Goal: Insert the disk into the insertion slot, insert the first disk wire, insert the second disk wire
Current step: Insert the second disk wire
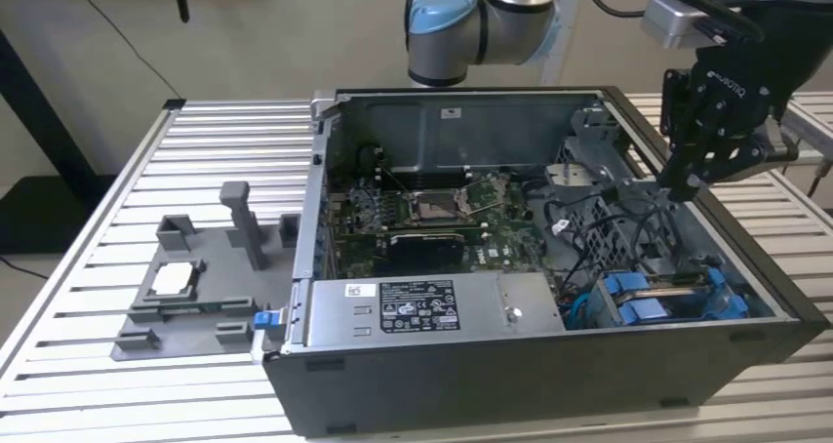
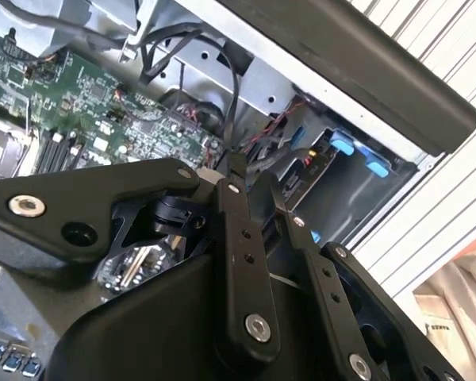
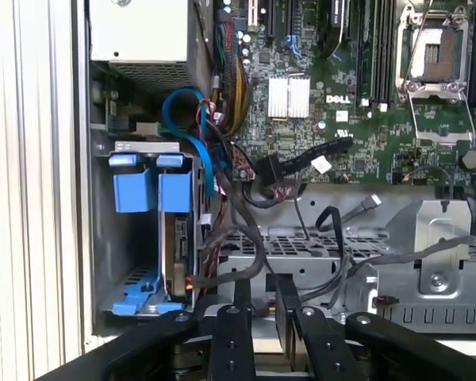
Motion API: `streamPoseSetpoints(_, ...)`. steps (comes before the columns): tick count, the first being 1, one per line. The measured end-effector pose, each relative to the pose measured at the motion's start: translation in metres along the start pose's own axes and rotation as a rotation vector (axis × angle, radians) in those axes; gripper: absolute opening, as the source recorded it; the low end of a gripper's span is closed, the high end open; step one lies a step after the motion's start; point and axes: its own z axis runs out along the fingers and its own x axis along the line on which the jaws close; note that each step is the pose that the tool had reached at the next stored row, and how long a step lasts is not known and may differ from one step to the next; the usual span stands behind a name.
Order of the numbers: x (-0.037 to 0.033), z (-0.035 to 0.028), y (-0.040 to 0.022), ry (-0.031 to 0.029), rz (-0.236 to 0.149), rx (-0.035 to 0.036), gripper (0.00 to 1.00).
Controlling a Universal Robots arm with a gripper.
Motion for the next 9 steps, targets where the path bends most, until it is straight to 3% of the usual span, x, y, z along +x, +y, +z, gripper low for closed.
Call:
streamPoseSetpoints(5,0.0,-0.0003,0.0123,0.0002,0.0,0.0026,0.27)
streamPoseSetpoints(9,-0.0001,-0.0005,0.0252,0.0002,0.0,0.0095,0.27)
